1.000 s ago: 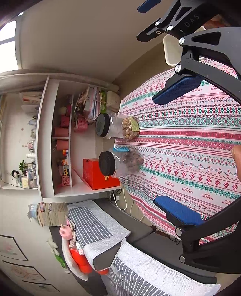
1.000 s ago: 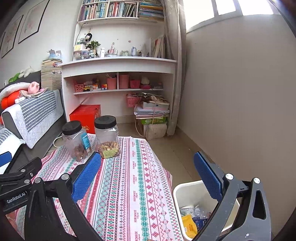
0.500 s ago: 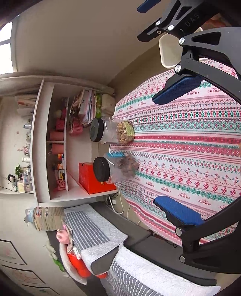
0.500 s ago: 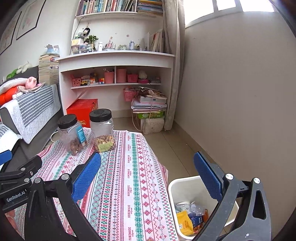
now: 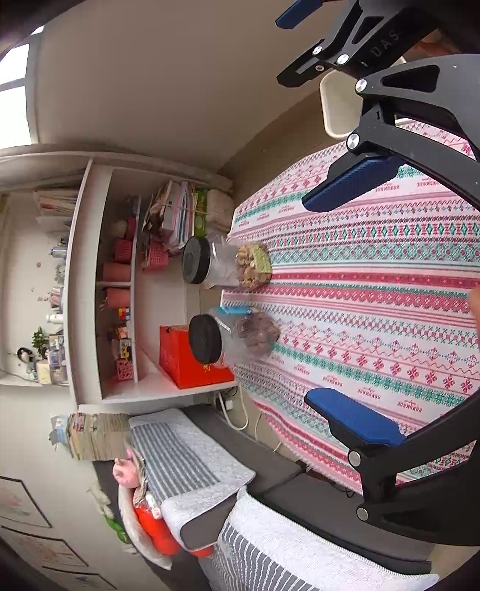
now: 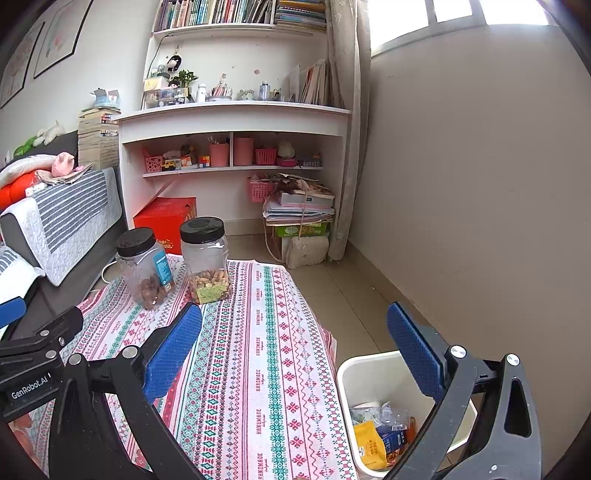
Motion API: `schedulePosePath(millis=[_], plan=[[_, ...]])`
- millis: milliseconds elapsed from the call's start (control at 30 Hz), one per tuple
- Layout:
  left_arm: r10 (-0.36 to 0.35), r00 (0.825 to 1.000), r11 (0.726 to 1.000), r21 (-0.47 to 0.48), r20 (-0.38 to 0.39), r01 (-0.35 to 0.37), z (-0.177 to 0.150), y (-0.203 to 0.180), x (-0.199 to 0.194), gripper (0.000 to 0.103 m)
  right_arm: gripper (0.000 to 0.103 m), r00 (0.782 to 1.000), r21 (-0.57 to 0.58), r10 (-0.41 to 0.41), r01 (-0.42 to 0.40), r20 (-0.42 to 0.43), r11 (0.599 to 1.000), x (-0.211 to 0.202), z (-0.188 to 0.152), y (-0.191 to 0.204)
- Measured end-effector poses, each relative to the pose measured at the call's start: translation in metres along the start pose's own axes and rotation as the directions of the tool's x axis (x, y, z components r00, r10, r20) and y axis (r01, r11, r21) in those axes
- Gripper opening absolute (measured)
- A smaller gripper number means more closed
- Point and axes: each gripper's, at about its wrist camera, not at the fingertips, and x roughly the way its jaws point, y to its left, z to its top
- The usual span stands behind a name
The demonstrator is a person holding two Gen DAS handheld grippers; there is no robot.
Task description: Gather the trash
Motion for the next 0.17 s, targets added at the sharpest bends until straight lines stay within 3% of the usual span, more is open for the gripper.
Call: schedulePosePath(millis=[167], plan=[[-0.002, 1.000, 1.000, -0.006, -0.008, 0.002, -0.0004, -0.0011, -0.0024, 0.095, 0.096, 1.000, 0.000, 0.000, 0.000, -0.001, 1.000, -0.0004, -0.0002, 0.0005]])
